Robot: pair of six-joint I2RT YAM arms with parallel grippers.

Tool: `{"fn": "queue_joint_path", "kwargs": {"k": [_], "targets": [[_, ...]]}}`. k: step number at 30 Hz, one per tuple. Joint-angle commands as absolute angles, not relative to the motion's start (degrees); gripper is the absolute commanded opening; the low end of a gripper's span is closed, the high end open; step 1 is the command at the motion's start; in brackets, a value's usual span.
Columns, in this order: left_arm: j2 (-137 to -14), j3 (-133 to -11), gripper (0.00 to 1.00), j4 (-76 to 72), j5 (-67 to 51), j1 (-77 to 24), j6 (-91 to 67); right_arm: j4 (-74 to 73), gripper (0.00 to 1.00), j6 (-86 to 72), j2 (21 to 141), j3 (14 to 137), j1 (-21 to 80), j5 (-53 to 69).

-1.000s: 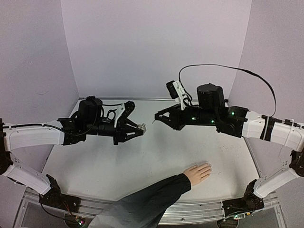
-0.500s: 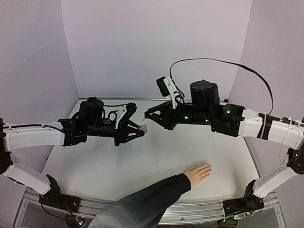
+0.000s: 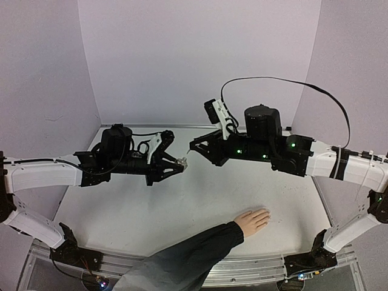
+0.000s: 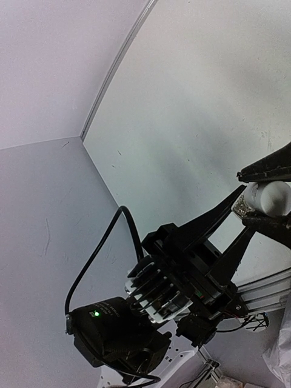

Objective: Paint the nails

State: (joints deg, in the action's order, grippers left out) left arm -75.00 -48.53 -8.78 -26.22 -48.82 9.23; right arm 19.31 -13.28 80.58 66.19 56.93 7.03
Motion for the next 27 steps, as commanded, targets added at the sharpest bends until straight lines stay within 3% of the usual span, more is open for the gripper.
{"fn": "queue_joint_path", "kwargs": {"k": [1,27], "targets": [[-73.1,-51.2,0.00,-10.0,-25.6,-48.9,10.3,21.8,0.00,-13.5,80.9,67.8,57.1,6.1],[-72.7,-50.5,0.00,-10.1,-24.9,-48.9,10.9,24.0,0.00,-14.1,79.1,66.2,57.1,6.8]]}}
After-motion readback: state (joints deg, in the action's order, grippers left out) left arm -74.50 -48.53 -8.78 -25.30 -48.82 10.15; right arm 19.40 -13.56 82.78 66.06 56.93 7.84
